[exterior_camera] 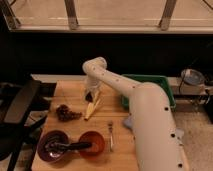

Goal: Wipe table surface with eraser

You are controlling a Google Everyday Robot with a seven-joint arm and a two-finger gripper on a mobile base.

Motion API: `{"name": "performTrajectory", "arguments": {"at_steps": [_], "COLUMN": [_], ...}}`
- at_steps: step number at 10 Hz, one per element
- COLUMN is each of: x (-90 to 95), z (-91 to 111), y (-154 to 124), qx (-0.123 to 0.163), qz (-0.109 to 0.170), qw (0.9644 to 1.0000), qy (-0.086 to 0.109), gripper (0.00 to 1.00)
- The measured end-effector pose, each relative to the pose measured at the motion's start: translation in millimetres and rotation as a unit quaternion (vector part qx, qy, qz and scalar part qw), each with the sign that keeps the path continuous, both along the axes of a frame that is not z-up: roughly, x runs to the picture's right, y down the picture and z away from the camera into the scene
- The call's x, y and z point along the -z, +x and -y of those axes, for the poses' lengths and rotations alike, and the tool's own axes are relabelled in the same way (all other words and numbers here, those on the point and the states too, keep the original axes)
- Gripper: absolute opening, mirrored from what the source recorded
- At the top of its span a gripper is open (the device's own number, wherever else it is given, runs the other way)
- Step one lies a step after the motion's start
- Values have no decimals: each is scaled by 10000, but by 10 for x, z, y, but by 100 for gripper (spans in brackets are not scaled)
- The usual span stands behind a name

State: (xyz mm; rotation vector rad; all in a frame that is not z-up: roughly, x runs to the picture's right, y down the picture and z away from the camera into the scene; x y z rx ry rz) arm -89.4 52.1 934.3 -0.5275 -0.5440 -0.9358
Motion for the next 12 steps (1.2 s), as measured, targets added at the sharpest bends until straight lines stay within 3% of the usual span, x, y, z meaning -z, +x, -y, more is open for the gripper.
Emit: {"name": "performTrajectory", "arguments": {"at_steps": [5, 9, 12], "x": [-6, -311, -458], "z": [7, 67, 129], "y": [-18, 56, -165], "qx": [-13, 112, 253], "qz": [3, -110, 109], "qw": [10000, 9996, 9994], "qy": [-13, -221, -189], "gripper": [0, 0, 0]}}
